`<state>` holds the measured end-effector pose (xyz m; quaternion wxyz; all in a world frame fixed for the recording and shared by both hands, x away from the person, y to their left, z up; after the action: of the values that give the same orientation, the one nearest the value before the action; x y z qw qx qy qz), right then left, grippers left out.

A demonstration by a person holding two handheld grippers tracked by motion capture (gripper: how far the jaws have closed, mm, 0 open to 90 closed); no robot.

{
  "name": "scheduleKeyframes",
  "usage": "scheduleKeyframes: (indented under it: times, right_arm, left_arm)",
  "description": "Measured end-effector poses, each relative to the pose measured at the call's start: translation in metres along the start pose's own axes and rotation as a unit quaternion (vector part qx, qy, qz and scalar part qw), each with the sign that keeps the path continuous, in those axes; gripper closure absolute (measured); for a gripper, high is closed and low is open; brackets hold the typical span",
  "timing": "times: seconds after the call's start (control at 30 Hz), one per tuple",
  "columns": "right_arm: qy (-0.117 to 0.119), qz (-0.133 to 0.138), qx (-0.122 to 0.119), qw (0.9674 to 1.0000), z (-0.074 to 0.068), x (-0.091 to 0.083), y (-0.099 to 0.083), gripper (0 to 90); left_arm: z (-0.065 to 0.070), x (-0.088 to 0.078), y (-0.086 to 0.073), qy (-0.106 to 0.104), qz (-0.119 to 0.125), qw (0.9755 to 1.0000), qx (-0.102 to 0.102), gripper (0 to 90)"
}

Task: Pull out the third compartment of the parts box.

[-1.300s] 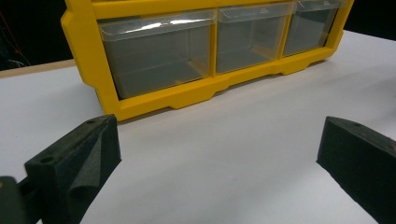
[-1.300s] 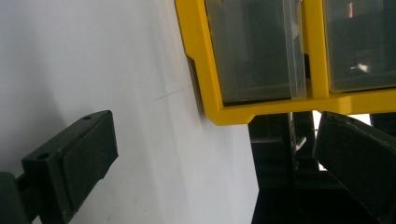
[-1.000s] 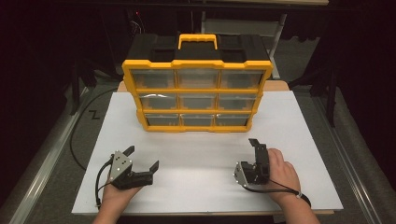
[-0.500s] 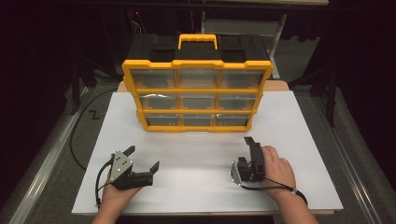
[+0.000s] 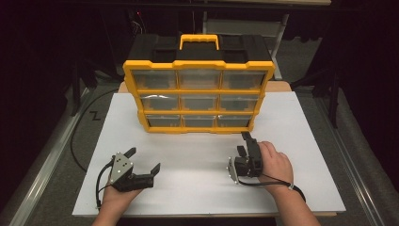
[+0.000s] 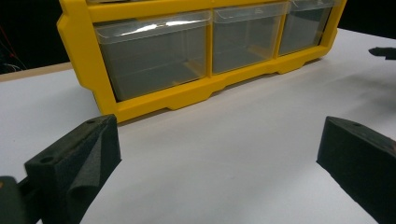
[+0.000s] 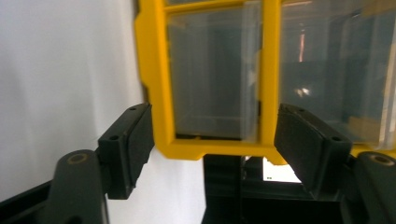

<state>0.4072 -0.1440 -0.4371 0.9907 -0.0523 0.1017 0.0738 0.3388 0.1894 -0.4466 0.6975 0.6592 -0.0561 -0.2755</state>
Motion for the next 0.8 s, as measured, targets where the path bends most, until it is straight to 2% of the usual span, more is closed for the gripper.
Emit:
scheduleKeyframes:
  times: [0.2,0.3,0.4,0.47,0.53,0.6,0.63,0.8]
  right_arm:
    - [-0.026,-0.003,0.005,0.9997,0.019,0.006,0.006,38.0]
    - [-0.028,-0.006,0.007,0.9996,0.022,0.006,0.007,38.9]
    - [-0.044,-0.003,0.003,0.999,0.036,0.008,0.009,41.5]
    - [-0.047,-0.001,0.006,0.9989,0.039,0.008,0.009,42.1]
    - [-0.058,-0.002,0.004,0.9983,0.051,0.008,0.009,43.0]
    - [-0.058,-0.005,0.005,0.9983,0.054,0.008,0.009,43.5]
    - [-0.066,-0.004,0.007,0.9978,0.062,0.008,0.008,43.9]
    - [-0.076,-0.002,0.008,0.997,0.075,0.01,0.008,45.7]
  left_arm:
    - [0.0,-0.001,0.0,0.0,0.002,1.0,0.0,0.5]
    - [0.0,0.0,0.001,0.0,0.004,1.0,-0.002,0.5]
    - [0.0,0.001,0.0,0.001,0.002,1.0,-0.002,0.5]
    - [0.001,0.001,0.0,0.0,0.003,1.0,-0.001,0.5]
    - [0.001,0.001,0.0,-0.002,0.002,1.0,0.0,0.5]
    - [0.001,0.001,0.001,-0.004,0.004,1.0,-0.001,0.5]
    - [0.001,0.001,0.001,-0.004,0.004,1.0,-0.001,0.5]
    - [0.001,0.0,0.001,-0.005,0.005,1.0,0.0,0.5]
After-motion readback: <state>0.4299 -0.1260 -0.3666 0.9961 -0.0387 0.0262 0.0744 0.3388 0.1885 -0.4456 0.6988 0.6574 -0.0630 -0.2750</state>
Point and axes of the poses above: each handheld gripper's, and its own axes: x roughly forward along the jaws, y roughly out of its top, z roughly to its right, the point moved 6 cm from there along x, roughly forward along the jaws, and after that the axes turned 8 degrees about -x, right-handed, at the moved point
